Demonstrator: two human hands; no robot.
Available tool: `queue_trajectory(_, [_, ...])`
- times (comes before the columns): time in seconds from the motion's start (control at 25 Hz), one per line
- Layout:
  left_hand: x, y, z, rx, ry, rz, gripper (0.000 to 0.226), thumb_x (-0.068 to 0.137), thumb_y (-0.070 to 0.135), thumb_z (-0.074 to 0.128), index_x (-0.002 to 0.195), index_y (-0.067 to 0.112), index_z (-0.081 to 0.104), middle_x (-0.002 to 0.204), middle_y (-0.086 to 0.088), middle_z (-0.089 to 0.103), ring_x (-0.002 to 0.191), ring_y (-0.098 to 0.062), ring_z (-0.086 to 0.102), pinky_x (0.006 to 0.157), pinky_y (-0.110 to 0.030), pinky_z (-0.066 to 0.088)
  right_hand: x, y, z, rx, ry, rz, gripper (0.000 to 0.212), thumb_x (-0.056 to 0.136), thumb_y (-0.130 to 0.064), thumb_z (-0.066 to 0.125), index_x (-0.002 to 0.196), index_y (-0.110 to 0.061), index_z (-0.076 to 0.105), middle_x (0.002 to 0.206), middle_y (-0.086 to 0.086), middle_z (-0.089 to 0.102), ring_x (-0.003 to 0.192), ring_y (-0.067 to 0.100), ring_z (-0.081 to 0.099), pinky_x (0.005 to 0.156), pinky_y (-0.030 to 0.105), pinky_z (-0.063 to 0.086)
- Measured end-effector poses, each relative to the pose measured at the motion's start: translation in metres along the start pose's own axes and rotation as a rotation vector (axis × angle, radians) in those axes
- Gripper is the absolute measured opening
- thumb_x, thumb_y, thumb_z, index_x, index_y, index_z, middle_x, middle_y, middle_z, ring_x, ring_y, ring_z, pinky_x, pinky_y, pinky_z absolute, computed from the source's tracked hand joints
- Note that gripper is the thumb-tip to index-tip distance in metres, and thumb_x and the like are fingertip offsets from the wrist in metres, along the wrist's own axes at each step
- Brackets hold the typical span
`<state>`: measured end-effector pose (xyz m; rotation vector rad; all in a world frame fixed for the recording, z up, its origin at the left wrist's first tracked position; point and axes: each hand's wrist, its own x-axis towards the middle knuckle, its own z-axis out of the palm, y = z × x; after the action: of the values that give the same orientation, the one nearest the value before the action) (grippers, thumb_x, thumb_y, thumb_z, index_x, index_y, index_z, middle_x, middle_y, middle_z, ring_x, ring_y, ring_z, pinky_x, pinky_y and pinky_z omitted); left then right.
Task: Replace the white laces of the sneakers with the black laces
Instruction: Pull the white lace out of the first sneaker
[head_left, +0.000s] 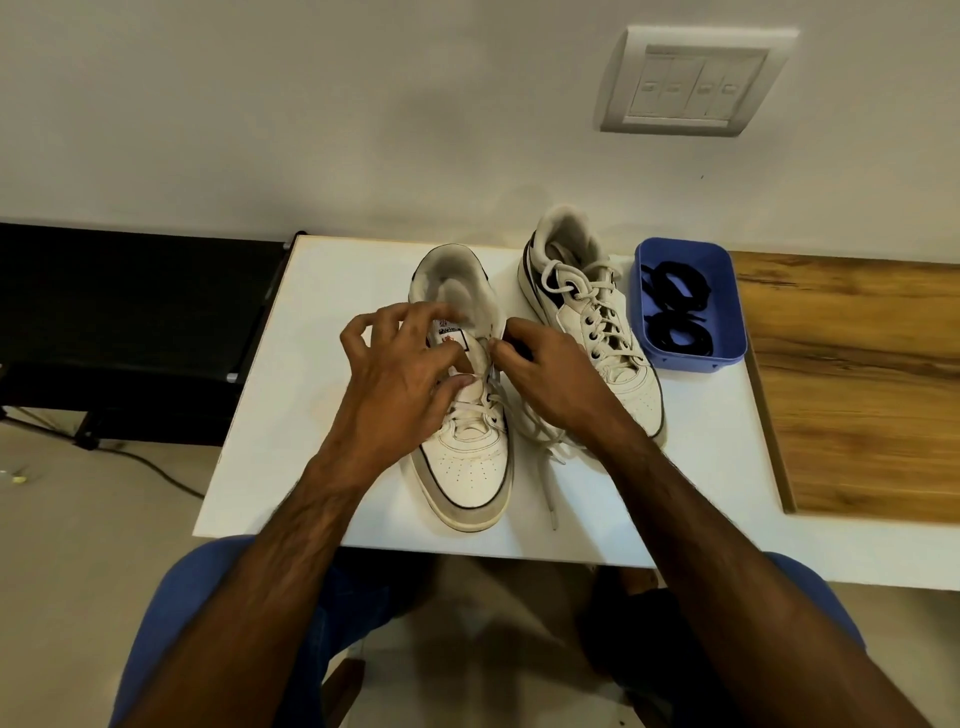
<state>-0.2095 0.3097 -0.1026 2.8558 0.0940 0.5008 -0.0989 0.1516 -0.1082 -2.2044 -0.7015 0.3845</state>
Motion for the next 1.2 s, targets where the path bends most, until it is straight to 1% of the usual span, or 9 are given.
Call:
queue_trajectory(0.08, [0.001, -0.002, -0.004, -0.041, 0.12, -0.09, 0.009, 0.083, 0.027, 0.075, 0.087, 0.024, 0.069, 0.129, 0.004, 0.057, 0.123, -0.021, 0.043, 0.096, -0.04, 0.021, 0.0, 0.0, -0.001, -0.014, -0.003, 0.005, 0.033, 0.096, -0.04, 0.05, 0.067, -0.025, 0.046, 0.064, -0.005, 0.054, 0.065, 0.018, 0.051, 0.075, 0.036, 0.038])
queue_trajectory(0.2, [0.002, -0.017, -0.013, -0.146, 0.332, -0.412, 0.007, 0.08, 0.025, 0.067, 0.081, 0.02, 0.062, 0.115, 0.003, 0.058, 0.115, -0.018, 0.043, 0.089, -0.03, 0.016, -0.001, -0.001, -0.001, -0.017, -0.004, 0.013, 0.034, 0.096, -0.04, 0.05, 0.067, -0.024, 0.045, 0.064, -0.005, 0.054, 0.064, 0.016, 0.05, 0.076, 0.037, 0.037])
queue_trajectory(0.32, [0.0, -0.03, -0.014, -0.239, 0.262, -0.658, 0.008, 0.08, 0.028, 0.062, 0.086, 0.023, 0.059, 0.121, 0.001, 0.052, 0.123, -0.022, 0.041, 0.092, -0.035, 0.019, -0.001, -0.001, -0.001, -0.013, -0.005, 0.009, 0.034, 0.096, -0.04, 0.049, 0.067, -0.024, 0.045, 0.062, -0.006, 0.051, 0.063, 0.015, 0.048, 0.075, 0.035, 0.035])
queue_trajectory(0.48, [0.001, -0.01, -0.01, -0.151, 0.071, -0.249, 0.034, 0.08, 0.033, 0.067, 0.113, 0.03, 0.06, 0.143, 0.005, 0.04, 0.133, -0.02, 0.033, 0.098, -0.039, 0.022, -0.001, -0.002, 0.0, -0.013, -0.009, 0.005, 0.032, 0.097, -0.04, 0.049, 0.07, -0.023, 0.047, 0.064, -0.006, 0.051, 0.064, 0.017, 0.049, 0.074, 0.034, 0.034])
queue_trajectory(0.64, [-0.001, 0.001, 0.002, 0.002, -0.044, -0.005, 0.011, 0.088, 0.037, 0.069, 0.096, 0.029, 0.069, 0.144, 0.007, 0.048, 0.133, -0.025, 0.035, 0.1, -0.05, 0.024, -0.001, -0.003, -0.001, -0.01, -0.011, 0.005, 0.032, 0.096, -0.04, 0.049, 0.068, -0.027, 0.045, 0.064, -0.005, 0.053, 0.064, 0.017, 0.049, 0.072, 0.034, 0.035])
queue_trajectory(0.76, [0.002, -0.003, 0.0, -0.107, 0.1, -0.12, 0.01, 0.091, 0.033, 0.062, 0.092, 0.024, 0.066, 0.129, 0.007, 0.058, 0.124, -0.02, 0.043, 0.094, -0.039, 0.022, -0.001, -0.003, 0.0, -0.011, -0.018, 0.01, 0.03, 0.097, -0.041, 0.049, 0.071, -0.026, 0.049, 0.066, -0.005, 0.056, 0.066, 0.017, 0.052, 0.076, 0.038, 0.039])
queue_trajectory(0.92, [0.003, -0.021, -0.018, -0.314, 0.43, -0.549, 0.007, 0.087, 0.023, 0.056, 0.084, 0.017, 0.054, 0.115, 0.001, 0.059, 0.114, -0.016, 0.049, 0.091, -0.034, 0.024, -0.002, -0.003, -0.002, -0.003, -0.018, 0.011, 0.031, 0.097, -0.043, 0.049, 0.071, -0.026, 0.049, 0.068, -0.005, 0.057, 0.067, 0.017, 0.053, 0.078, 0.039, 0.041])
queue_trajectory(1.12, [-0.004, -0.036, -0.014, -0.022, -0.078, -0.79, 0.018, 0.095, 0.032, 0.059, 0.1, 0.017, 0.067, 0.12, -0.005, 0.058, 0.121, -0.029, 0.046, 0.099, -0.048, 0.025, -0.003, -0.004, 0.0, -0.05, -0.012, -0.009, 0.035, 0.099, -0.044, 0.051, 0.068, -0.029, 0.046, 0.061, -0.009, 0.052, 0.06, 0.011, 0.048, 0.075, 0.034, 0.035])
queue_trajectory(1.2, [-0.005, -0.032, -0.009, -0.029, -0.096, -0.745, 0.027, 0.095, 0.036, 0.061, 0.116, 0.019, 0.061, 0.127, -0.006, 0.052, 0.124, -0.028, 0.044, 0.099, -0.046, 0.025, -0.005, -0.004, 0.001, -0.06, 0.017, -0.079, 0.033, 0.099, -0.044, 0.053, 0.071, -0.027, 0.054, 0.061, -0.009, 0.056, 0.059, 0.008, 0.051, 0.074, 0.034, 0.039])
